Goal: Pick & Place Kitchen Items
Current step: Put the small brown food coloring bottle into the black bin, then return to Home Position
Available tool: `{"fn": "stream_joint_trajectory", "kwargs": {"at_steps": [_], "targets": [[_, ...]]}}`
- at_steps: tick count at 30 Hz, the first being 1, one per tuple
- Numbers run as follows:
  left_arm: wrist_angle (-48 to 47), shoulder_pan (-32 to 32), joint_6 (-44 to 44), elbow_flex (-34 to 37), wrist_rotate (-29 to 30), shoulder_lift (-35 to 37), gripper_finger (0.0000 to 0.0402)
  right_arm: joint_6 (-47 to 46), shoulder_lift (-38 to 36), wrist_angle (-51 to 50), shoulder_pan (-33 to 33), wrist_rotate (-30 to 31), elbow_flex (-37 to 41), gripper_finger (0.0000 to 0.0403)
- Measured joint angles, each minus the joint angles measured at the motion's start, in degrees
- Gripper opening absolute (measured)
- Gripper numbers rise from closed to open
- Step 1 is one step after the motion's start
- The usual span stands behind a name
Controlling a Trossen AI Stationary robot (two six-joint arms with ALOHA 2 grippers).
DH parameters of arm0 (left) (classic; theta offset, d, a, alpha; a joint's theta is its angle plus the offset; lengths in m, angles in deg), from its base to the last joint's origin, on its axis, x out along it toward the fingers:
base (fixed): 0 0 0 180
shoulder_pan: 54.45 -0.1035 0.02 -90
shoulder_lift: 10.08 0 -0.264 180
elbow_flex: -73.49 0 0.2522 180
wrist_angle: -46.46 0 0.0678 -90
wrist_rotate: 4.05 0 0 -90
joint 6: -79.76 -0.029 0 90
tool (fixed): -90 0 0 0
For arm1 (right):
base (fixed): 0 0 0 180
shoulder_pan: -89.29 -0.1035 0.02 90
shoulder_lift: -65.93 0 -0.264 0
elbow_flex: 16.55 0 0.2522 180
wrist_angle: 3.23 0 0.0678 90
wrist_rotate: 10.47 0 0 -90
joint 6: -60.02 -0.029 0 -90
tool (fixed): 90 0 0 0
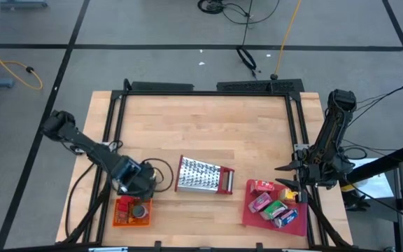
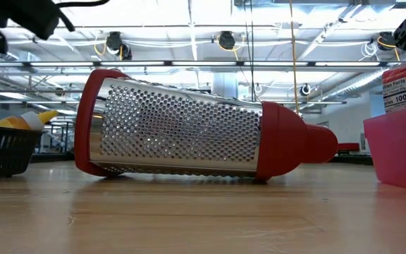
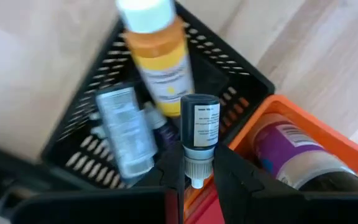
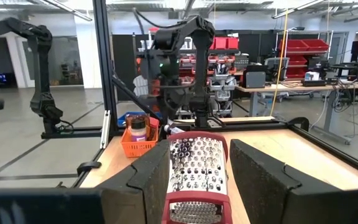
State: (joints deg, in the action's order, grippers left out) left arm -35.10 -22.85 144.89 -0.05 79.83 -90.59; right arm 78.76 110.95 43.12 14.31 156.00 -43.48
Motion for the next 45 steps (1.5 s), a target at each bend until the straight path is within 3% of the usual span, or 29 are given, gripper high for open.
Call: {"fn": "stream_joint_trajectory", "kwargs": {"at_steps": [13,25,31,33,37,39,41,45], "targets": [[4.0,3.0,6.2,7.0,2.5,0.0,0.0063,0.0,0.0,0.0,0.0,0.0,0.0,0.0160],[3.9,3.0,8.6,7.0,4.2,0.0,0.0183,0.0,0.0,0.0,0.0,0.0,0.0,0.0160],[3.7,3.0,6.6,7.0,1.5,0.0,0.0214,0.0,0.0,-0.3,0.0,0.0,0.0,0.0160],[4.1,3.1,7.4,6.9,7.1,0.0,0.0215,0.0,0.0,-0.2,0.0,0.1,0.0,0.0160],[4.8,4.5,5.4,6.9,30.2,0.0,0.0216,0.1,-0.5,0.0,0.0,0.9,0.0,0.0160],[4.7,4.3,4.2,6.9,39.1,0.3,0.0216,0.7,-1.5,0.1,0.0,5.8,0.0,0.0160],[4.5,3.1,2.0,6.9,45.9,1.7,0.0216,3.0,-2.8,0.1,0.0,11.8,0.0,0.0160],[4.7,-1.0,-7.1,6.9,51.1,7.5,0.0216,10.9,-6.9,2.8,0.0,13.5,0.0,0.0160]]}}
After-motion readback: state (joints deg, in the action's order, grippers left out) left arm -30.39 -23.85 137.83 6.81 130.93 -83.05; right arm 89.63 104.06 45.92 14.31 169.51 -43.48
